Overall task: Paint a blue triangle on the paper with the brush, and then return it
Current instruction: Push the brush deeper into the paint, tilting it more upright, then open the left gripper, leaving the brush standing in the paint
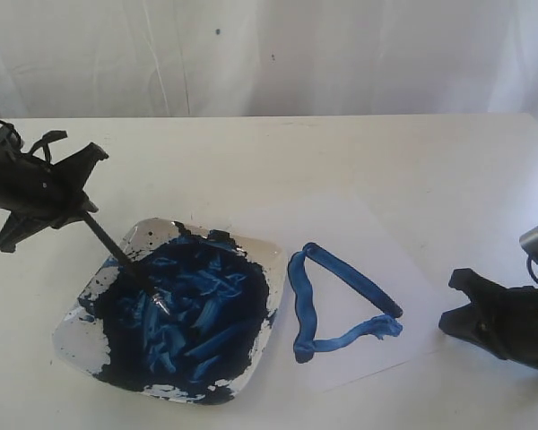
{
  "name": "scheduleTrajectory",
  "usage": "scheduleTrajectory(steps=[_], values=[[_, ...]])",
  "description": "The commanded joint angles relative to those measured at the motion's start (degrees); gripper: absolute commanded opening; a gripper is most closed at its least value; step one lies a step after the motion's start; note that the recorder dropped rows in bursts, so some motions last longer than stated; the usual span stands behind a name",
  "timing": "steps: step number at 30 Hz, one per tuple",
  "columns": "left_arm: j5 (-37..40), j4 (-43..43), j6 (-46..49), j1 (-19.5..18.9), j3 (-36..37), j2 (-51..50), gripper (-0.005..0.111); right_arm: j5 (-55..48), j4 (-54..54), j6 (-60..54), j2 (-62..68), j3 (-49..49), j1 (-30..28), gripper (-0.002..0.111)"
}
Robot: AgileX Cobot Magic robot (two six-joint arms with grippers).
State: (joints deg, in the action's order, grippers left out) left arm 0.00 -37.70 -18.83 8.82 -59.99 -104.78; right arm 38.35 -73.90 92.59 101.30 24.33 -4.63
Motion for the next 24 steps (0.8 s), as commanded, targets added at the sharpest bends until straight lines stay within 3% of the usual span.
scheduleTrajectory(steps=[1, 16, 18, 22, 24], values=[[-2.5, 0.9, 1.92, -0.14, -0.16, -0.59, 0.0, -0.19, -0.36, 0.16, 0.21, 0.18, 0.1, 0.0], [-4.91, 1.68, 2.52, -0.14, -0.16, -2.84, 0.004, -0.19, -0.36, 0.16, 0.21, 0.18, 0.1, 0.0], [-5.42, 2.05, 2.52, -0.14, -0.06, -2.84, 0.012, -0.19, -0.36, 0.16, 0.21, 0.18, 0.1, 0.0], [-6.01, 2.05, 2.52, -0.14, -0.06, -2.84, 0.06, -0.19, -0.36, 0.16, 0.21, 0.18, 0.1, 0.0], [-6.61, 2.05, 2.52, -0.14, -0.06, -2.84, 0.068, -0.19, -0.36, 0.16, 0.21, 0.18, 0.1, 0.0]])
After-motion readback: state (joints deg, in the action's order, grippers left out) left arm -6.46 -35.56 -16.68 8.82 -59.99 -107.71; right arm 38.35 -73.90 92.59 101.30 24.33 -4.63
